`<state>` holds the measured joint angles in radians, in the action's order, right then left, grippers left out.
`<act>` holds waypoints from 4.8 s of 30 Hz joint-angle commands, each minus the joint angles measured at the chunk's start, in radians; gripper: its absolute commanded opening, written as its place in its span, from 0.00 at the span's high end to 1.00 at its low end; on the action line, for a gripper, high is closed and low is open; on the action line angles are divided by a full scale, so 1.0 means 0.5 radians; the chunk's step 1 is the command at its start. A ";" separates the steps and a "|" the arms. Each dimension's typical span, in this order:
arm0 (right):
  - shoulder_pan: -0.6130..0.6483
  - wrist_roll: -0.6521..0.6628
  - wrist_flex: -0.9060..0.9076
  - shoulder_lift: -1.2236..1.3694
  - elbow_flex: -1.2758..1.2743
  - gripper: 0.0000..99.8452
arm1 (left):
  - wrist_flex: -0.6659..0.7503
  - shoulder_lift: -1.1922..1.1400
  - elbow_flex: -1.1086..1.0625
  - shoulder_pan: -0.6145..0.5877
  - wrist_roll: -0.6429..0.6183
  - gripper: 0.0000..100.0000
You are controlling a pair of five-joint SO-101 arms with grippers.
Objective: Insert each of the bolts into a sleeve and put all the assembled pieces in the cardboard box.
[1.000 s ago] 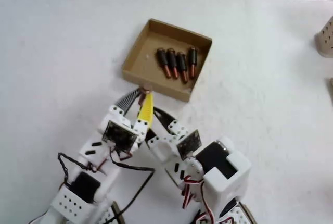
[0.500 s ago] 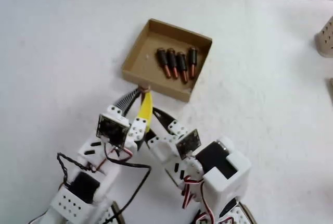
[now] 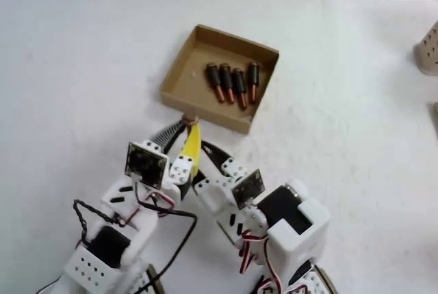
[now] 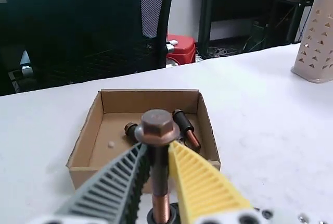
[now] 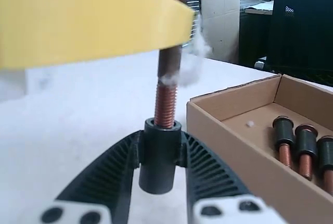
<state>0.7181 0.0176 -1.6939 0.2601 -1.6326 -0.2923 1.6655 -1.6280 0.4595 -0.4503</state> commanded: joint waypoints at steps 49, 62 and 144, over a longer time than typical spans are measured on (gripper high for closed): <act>-0.078 0.031 -0.072 -0.026 -0.012 0.98 | -0.509 0.026 -0.144 -0.038 0.408 0.54; -0.078 0.031 -0.069 -0.014 -0.006 0.98 | -0.694 0.029 0.101 -0.041 0.233 0.49; -0.637 0.025 1.653 -1.312 0.368 0.98 | -1.685 0.311 -0.132 -1.171 1.056 0.98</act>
<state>0.4388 0.0207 -1.0725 -0.2325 -1.5267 -1.1301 1.8205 -1.6939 -0.1158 0.0621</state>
